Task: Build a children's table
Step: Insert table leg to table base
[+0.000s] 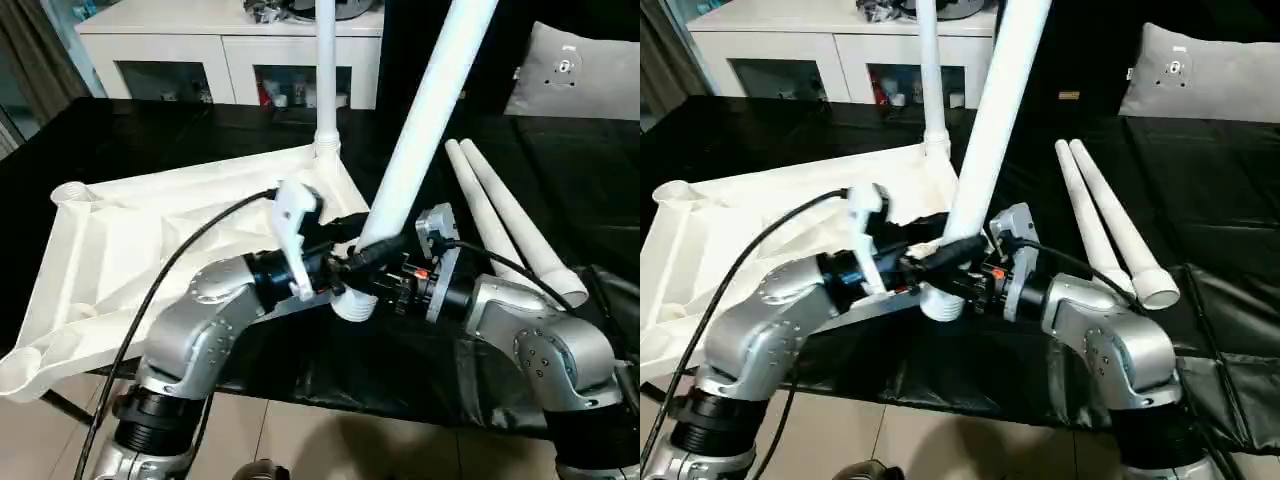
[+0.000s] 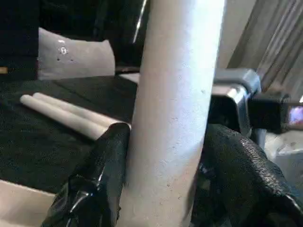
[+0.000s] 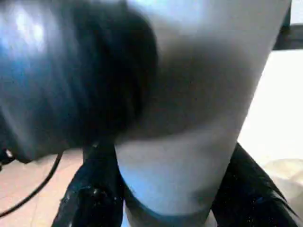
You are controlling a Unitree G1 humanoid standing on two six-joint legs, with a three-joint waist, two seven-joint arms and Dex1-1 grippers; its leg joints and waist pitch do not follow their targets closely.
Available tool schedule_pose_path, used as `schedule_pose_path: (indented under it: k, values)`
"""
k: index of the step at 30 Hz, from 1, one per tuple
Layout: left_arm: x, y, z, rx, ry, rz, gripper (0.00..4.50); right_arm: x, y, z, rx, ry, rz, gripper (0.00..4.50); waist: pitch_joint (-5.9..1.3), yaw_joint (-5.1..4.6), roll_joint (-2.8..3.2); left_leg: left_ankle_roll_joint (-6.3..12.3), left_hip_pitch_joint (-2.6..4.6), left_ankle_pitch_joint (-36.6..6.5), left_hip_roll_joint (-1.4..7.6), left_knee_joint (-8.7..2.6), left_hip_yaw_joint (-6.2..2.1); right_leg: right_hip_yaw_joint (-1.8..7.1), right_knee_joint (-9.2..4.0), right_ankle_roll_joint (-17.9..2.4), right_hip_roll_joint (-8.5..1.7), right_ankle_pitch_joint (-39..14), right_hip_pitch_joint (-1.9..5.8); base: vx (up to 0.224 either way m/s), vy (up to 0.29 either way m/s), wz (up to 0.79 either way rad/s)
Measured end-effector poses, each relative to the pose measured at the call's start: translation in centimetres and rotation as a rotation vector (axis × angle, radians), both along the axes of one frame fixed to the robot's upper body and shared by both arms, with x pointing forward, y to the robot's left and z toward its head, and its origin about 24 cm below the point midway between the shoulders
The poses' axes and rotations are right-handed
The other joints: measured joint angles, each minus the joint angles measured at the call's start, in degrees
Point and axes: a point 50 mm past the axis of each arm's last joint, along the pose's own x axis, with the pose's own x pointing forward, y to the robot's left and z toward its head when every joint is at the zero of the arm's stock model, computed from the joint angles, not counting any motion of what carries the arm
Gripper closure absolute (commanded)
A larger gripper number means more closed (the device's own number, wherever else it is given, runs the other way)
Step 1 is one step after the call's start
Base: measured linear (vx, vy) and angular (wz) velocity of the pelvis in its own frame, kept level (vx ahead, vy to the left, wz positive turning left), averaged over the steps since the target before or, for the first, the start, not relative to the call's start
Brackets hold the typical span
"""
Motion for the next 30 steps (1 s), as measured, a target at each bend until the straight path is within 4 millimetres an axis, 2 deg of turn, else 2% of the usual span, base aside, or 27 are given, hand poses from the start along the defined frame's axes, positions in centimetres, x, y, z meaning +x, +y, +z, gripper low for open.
schedule_pose_path:
  k: [7,11,15,17,18,20,23,26,30]
  values:
    - [0.2,0.2,0.7,-0.118,0.031,0.010,1.48,0.1,-0.4,0.0,-0.042,-0.016,-0.028,2.59,0.00,0.04,-0.02,0.00,0.00,0.0,0.00,0.04,0.00,0.00,-0.01,0.0,0.00,0.0,0.01,0.000,0.000,0.00]
    - [1.3,0.6,2.3,-0.226,0.025,0.080,1.48,0.5,-0.8,-0.7,-0.070,0.007,-0.061,2.59,0.00,0.00,-0.02,0.00,-0.01,0.0,0.00,0.08,0.00,0.00,0.00,0.0,0.00,0.0,0.02,0.000,0.000,0.00]
    - [3.0,2.4,3.5,-0.419,0.079,0.204,1.48,0.5,-0.9,-0.6,-0.069,-0.013,-0.065,2.59,0.00,-0.16,-0.02,0.00,0.00,0.0,0.02,0.09,-0.01,-0.03,0.03,0.0,0.02,0.0,0.02,0.000,0.000,0.00]
    - [4.0,3.3,3.6,-0.434,0.110,0.290,1.48,0.5,-0.9,-0.6,-0.068,-0.016,-0.065,2.59,0.00,-0.06,-0.02,0.00,-0.01,0.0,0.02,0.09,-0.03,-0.03,0.03,0.0,0.02,0.0,0.02,0.000,0.000,0.00]
    - [4.3,3.6,3.3,-0.401,0.117,0.332,1.48,0.5,-0.9,-0.5,-0.067,-0.019,-0.066,2.59,-0.01,-0.07,-0.02,0.00,0.00,0.0,0.01,0.10,-0.03,-0.02,0.02,0.0,0.02,0.0,0.02,0.000,0.000,0.00]
    - [5.1,4.2,1.8,-0.198,0.115,0.419,1.48,0.6,-0.9,-0.5,-0.070,-0.026,-0.069,2.59,-0.02,-0.06,-0.03,0.01,-0.03,0.0,0.02,0.08,-0.04,-0.02,0.00,0.1,0.03,0.0,0.01,0.000,0.000,0.00]
    - [4.8,3.2,0.3,0.030,0.078,0.398,1.48,0.6,-1.0,-0.4,-0.080,-0.047,-0.077,2.59,0.01,0.17,-0.07,0.02,-0.14,0.0,0.00,0.08,-0.04,-0.01,-0.05,0.1,0.01,0.0,-0.02,0.000,0.000,0.00]
    - [3.7,1.0,1.0,0.064,0.016,0.269,1.48,0.6,-0.8,-0.5,-0.090,-0.051,-0.077,2.59,0.01,0.65,-0.08,0.05,-0.22,0.0,-0.03,0.10,-0.04,0.00,-0.05,-0.1,-0.03,0.1,-0.03,0.000,0.000,0.00]
    - [2.4,-0.1,2.7,0.034,-0.064,0.169,1.48,0.7,-1.0,-0.5,-0.110,-0.057,-0.089,2.59,-0.01,0.20,-0.05,0.04,-0.11,0.0,-0.01,0.08,-0.03,-0.01,0.04,-0.2,-0.01,0.2,-0.04,0.000,0.000,0.00]
